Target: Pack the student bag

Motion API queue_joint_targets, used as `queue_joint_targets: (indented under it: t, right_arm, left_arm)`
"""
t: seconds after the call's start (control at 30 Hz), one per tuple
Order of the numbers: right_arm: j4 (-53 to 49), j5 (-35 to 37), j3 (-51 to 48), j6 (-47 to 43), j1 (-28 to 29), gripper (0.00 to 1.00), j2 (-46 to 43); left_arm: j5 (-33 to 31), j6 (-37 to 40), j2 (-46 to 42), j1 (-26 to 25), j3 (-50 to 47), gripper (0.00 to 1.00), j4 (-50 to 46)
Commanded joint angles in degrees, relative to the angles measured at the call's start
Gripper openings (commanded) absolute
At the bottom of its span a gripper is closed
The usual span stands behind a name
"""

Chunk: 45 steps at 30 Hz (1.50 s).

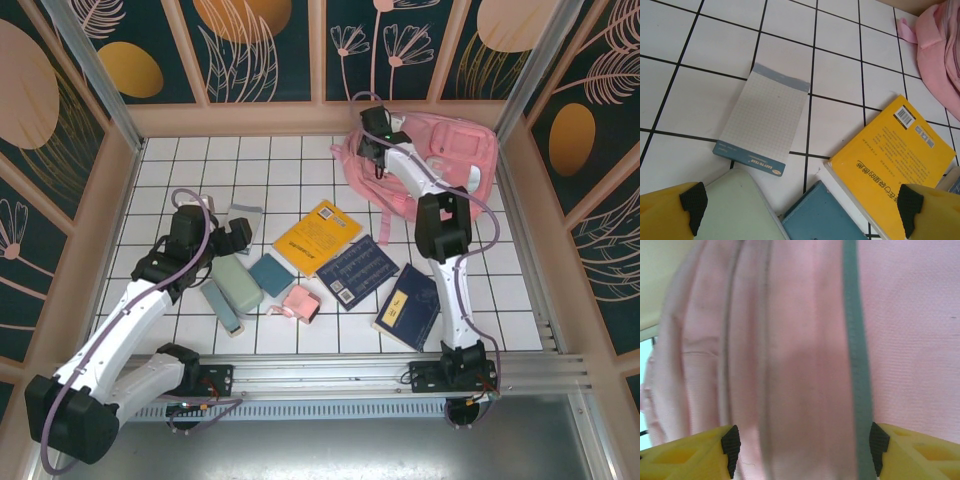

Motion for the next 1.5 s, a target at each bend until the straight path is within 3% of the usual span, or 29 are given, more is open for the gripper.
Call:
queue_joint_targets:
  t: [0.0, 0.1, 0.23, 0.4, 0.53, 0.67, 0.73, 0.87, 1.1, 1.33, 1.47]
  right_arm:
    - [0.8, -0.9, 0.5, 1.7, -2.9, 0.7, -3.8]
    - [-0.6, -3.7, 2.9, 1.7, -4.6, 0.71, -1.7]
    - [-1.1, -13.6, 7.7, 1.2, -6.6, 0.71, 2.9]
    - [-0.7, -24.4, 12.2, -2.6, -6.7, 0.64, 7.9]
    - [0.7, -28.0, 11.8, -4.3, -5.6, 0.46, 8.5]
    - [0.4, -29.7, 11.1, -4.1, -5.3, 0.11, 8.0]
    - [0.5, -30.2, 9.7, -5.1, -5.3, 0.0, 6.2]
    - [2.8, -31.5, 3.3, -8.7, -5.4, 0.0, -1.5]
    - [6.1, -34.3, -5.8, -14.4, -6.2, 0.0, -15.0]
    - [7.7, -38.4, -14.4, -23.1, -6.7, 0.0, -23.9]
    - [11.5, -45.3, -21.8, -25.8, -8.0, 0.0, -30.1]
  left_arm:
    - [0.3, 1.1, 1.0, 0.1, 0.2, 0.99, 1.0]
    - [0.5, 1.2, 1.4, 0.1, 0.3, 0.99, 1.3]
    - [0.4, 1.4, 1.6, 0.1, 0.3, 0.99, 1.5]
    - [0.9, 1.8, 2.0, 0.1, 0.5, 0.99, 1.8]
    - [0.3, 2.0, 2.0, 0.1, 0.7, 0.98, 1.9]
    - [0.5, 2.0, 2.3, 0.1, 0.9, 0.98, 2.0]
    - [0.4, 1.9, 2.3, 0.1, 0.9, 0.98, 2.1]
    - [1.7, 0.7, 3.2, 0.1, 1.8, 0.99, 2.3]
    - [9.7, -3.0, 11.1, 0.1, 9.1, 0.99, 5.5]
    - [20.6, -8.6, 30.8, 0.1, 29.3, 0.99, 9.6]
    - [28.5, -12.1, 44.3, 0.1, 41.4, 0.99, 12.3]
